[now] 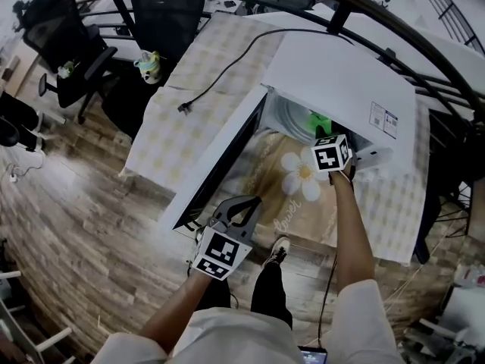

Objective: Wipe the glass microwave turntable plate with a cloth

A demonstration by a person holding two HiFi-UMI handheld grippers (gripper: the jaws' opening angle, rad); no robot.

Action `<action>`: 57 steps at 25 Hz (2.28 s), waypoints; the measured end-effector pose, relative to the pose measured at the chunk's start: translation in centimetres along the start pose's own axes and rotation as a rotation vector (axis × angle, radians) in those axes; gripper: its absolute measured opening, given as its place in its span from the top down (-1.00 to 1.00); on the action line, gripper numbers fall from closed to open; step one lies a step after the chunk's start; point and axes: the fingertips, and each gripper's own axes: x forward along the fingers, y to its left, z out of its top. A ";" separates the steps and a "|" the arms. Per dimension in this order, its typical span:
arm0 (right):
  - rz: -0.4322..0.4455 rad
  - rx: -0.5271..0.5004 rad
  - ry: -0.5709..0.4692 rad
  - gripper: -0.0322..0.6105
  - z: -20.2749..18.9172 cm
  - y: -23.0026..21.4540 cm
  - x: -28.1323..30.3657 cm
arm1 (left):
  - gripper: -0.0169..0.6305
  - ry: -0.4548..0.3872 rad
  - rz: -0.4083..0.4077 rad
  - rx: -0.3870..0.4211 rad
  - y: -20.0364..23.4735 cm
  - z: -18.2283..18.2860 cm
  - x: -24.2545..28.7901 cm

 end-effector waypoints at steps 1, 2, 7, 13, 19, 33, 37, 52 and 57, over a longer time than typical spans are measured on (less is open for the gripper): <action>-0.007 -0.006 0.007 0.49 -0.1 0.1 -0.2 | 0.89 -0.002 -0.005 0.002 0.1 0.0 -0.1; -0.011 -0.016 0.009 0.49 -0.1 0.4 -0.3 | 0.89 -0.005 -0.011 0.004 0.3 0.1 -0.1; 0.074 -0.060 -0.057 0.49 2.0 4.6 -1.2 | 0.89 -0.012 -0.074 0.027 -0.6 0.4 -0.4; 0.180 -0.019 -0.076 0.49 2.4 8.4 -5.1 | 0.89 -0.027 -0.088 0.033 -1.6 2.5 -0.8; 0.218 0.069 -0.102 0.49 0.0 6.9 -12.0 | 0.89 -0.074 -0.034 0.063 -2.2 6.9 -1.5; 0.040 0.256 -0.397 0.50 1.0 -8.8 -34.1 | 0.89 -0.254 0.030 0.200 -5.9 20.9 -1.3; -0.038 0.316 -0.477 0.50 1.5 -11.6 -38.7 | 0.89 -0.310 0.011 0.244 -7.1 24.0 -1.8; -0.135 0.229 -0.569 0.50 4.9 -12.2 -44.8 | 0.89 -0.390 0.003 0.330 -7.2 28.9 -4.2; -0.136 0.223 -0.563 0.51 5.5 -12.2 -44.2 | 0.89 -0.379 0.017 0.344 -6.6 29.0 -4.3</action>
